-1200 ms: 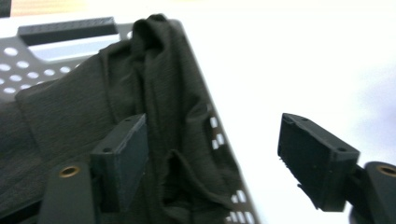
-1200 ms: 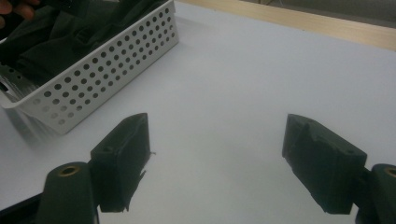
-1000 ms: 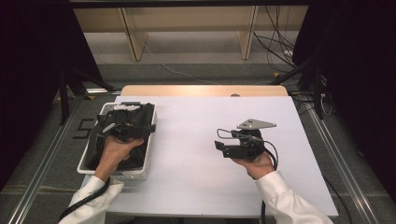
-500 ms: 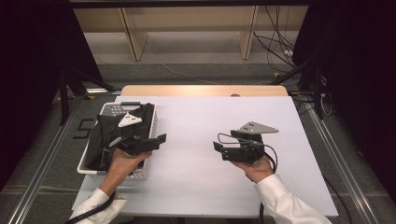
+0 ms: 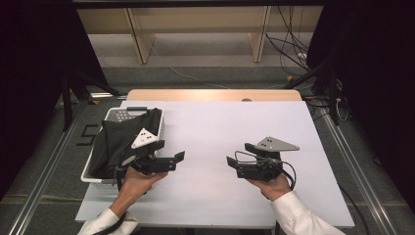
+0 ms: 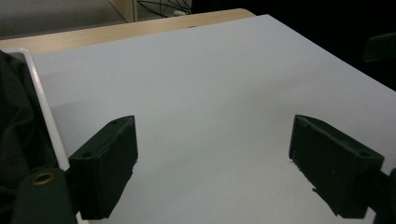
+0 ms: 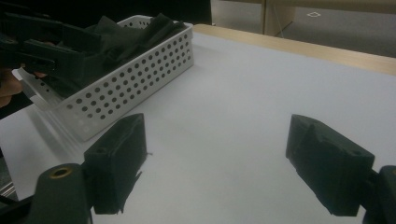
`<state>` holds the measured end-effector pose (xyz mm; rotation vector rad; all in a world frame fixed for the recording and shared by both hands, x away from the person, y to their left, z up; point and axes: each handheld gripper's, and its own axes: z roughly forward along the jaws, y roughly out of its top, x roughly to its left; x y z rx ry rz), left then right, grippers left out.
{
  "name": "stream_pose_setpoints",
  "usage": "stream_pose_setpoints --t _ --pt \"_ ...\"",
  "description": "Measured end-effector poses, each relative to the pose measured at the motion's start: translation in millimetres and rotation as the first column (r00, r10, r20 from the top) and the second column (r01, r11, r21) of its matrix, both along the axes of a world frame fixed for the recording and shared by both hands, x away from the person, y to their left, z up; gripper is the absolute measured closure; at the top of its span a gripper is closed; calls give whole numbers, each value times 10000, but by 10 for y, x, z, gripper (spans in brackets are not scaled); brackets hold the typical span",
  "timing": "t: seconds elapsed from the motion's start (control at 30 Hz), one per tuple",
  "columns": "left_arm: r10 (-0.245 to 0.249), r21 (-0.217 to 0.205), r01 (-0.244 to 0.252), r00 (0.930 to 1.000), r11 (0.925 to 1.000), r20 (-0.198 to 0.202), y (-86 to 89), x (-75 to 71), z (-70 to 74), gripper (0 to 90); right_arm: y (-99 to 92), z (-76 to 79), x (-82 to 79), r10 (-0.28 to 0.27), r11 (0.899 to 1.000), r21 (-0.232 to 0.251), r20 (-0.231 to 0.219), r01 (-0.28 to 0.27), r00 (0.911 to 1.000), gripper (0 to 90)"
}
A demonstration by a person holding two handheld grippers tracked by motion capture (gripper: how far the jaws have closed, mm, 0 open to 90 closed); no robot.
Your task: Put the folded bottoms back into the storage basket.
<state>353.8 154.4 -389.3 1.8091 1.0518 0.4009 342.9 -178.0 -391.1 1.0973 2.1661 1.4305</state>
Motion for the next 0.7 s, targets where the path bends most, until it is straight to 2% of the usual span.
stream_pose_setpoints --t 0.07,0.2,0.37,0.5,0.6,0.7 --pt "-97 -44 98 9999 9999 52 -17 -40 -12 151 -14 -11 -27 -30 10000 19 42 30 10000 211" --pt "-279 -407 282 9996 9988 79 -30 -123 -56 151 -55 -34 -91 -55 9999 126 89 54 9999 211" --pt "-590 -365 600 9978 9975 297 -37 -203 -86 148 -119 -82 -194 51 9997 242 152 -54 9999 211" --pt "-697 -557 720 9967 9958 416 -29 -264 -122 146 -177 -101 -269 -78 9989 458 225 67 9997 211" --pt "-752 -560 789 9951 9953 647 -12 -310 -145 139 -220 -122 -315 -144 9982 581 391 121 9991 210" --pt "-646 -749 718 9934 9946 945 9 -353 -169 139 -257 -149 -364 -213 9978 636 421 186 9989 210"
